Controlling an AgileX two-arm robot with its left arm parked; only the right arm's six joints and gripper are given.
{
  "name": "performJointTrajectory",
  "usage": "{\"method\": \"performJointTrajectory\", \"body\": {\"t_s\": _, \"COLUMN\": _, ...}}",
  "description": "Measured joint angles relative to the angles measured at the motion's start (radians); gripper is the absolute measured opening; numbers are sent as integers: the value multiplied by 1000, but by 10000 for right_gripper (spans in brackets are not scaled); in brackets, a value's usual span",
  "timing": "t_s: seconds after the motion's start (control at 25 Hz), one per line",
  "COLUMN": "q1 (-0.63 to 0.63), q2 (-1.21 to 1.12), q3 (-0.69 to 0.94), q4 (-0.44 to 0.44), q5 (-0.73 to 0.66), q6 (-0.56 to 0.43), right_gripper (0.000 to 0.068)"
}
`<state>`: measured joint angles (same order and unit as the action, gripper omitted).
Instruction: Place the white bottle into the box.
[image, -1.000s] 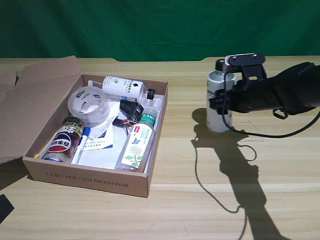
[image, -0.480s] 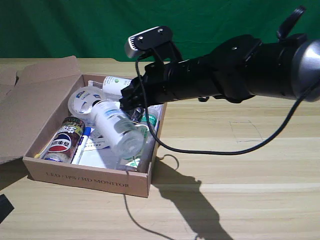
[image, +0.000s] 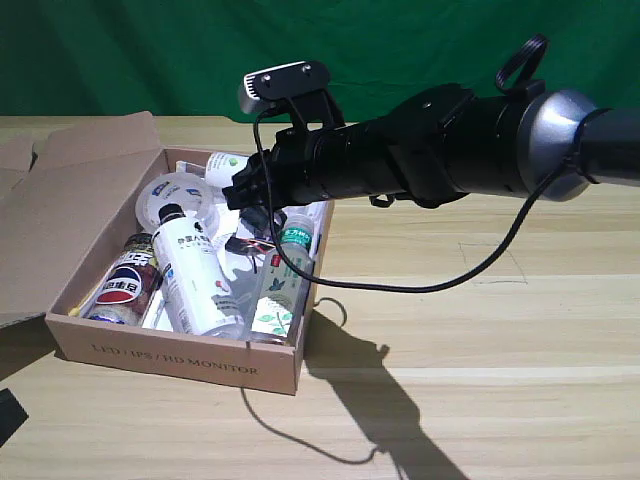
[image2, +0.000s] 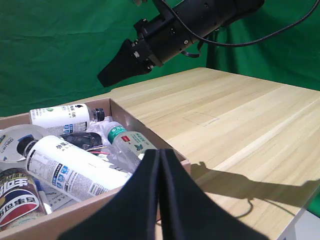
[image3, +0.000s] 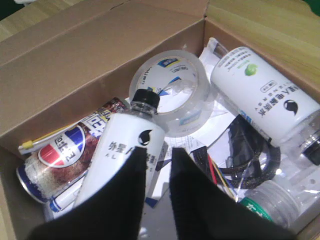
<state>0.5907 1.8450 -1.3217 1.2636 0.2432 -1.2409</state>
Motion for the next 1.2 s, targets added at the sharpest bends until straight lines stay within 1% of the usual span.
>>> {"method": "performJointTrajectory", "body": {"t_s": 0.04, "q1": 0, "q2": -2, "q3": 0, "q4": 5, "q5": -12, "q6": 0, "right_gripper": 178}}
{"method": "performJointTrajectory", "body": {"t_s": 0.08, "q1": 0, "q2": -3, "q3": 0, "q4": 6, "q5": -13, "q6": 0, "right_gripper": 214}}
{"method": "performJointTrajectory", "body": {"t_s": 0.12, "q1": 0, "q2": -3, "q3": 0, "q4": 9, "q5": -15, "q6": 0, "right_gripper": 273}}
{"method": "performJointTrajectory", "body": {"t_s": 0.16, "q1": 0, "q2": -3, "q3": 0, "q4": 13, "q5": -17, "q6": 0, "right_gripper": 347}}
{"method": "performJointTrajectory", "body": {"t_s": 0.2, "q1": 0, "q2": -3, "q3": 0, "q4": 15, "q5": -22, "q6": 0, "right_gripper": 391}}
{"method": "performJointTrajectory", "body": {"t_s": 0.24, "q1": 0, "q2": -3, "q3": 0, "q4": 21, "q5": -35, "q6": 0, "right_gripper": 475}}
{"method": "performJointTrajectory", "body": {"t_s": 0.32, "q1": 0, "q2": -4, "q3": 0, "q4": 28, "q5": -79, "q6": 0, "right_gripper": 557}}
{"method": "performJointTrajectory", "body": {"t_s": 0.36, "q1": -3, "q2": -10, "q3": 0, "q4": 31, "q5": -101, "q6": 0, "right_gripper": 591}}
{"method": "performJointTrajectory", "body": {"t_s": 0.4, "q1": -10, "q2": -16, "q3": 0, "q4": 34, "q5": -112, "q6": 0, "right_gripper": 604}}
{"method": "performJointTrajectory", "body": {"t_s": 0.52, "q1": -66, "q2": -63, "q3": 10, "q4": 37, "q5": -114, "q6": 0, "right_gripper": 609}}
{"method": "performJointTrajectory", "body": {"t_s": 0.6, "q1": -127, "q2": -123, "q3": 39, "q4": 37, "q5": -101, "q6": 0, "right_gripper": 587}}
{"method": "performJointTrajectory", "body": {"t_s": 0.8, "q1": -333, "q2": -309, "q3": 165, "q4": 20, "q5": -12, "q6": 0, "right_gripper": 480}}
{"method": "performJointTrajectory", "body": {"t_s": 0.88, "q1": -399, "q2": -396, "q3": 227, "q4": 4, "q5": 22, "q6": 0, "right_gripper": 407}}
{"method": "performJointTrajectory", "body": {"t_s": 0.92, "q1": -431, "q2": -445, "q3": 268, "q4": -11, "q5": 32, "q6": 0, "right_gripper": 333}}
{"method": "performJointTrajectory", "body": {"t_s": 1.0, "q1": -462, "q2": -516, "q3": 327, "q4": -42, "q5": 39, "q6": 0, "right_gripper": 221}}
{"method": "performJointTrajectory", "body": {"t_s": 1.04, "q1": -478, "q2": -565, "q3": 366, "q4": -75, "q5": 39, "q6": 0, "right_gripper": 138}}
{"method": "performJointTrajectory", "body": {"t_s": 1.12, "q1": -484, "q2": -635, "q3": 423, "q4": -111, "q5": 28, "q6": -1, "right_gripper": 53}}
{"method": "performJointTrajectory", "body": {"t_s": 1.2, "q1": -485, "q2": -727, "q3": 495, "q4": -131, "q5": -24, "q6": -3, "right_gripper": 18}}
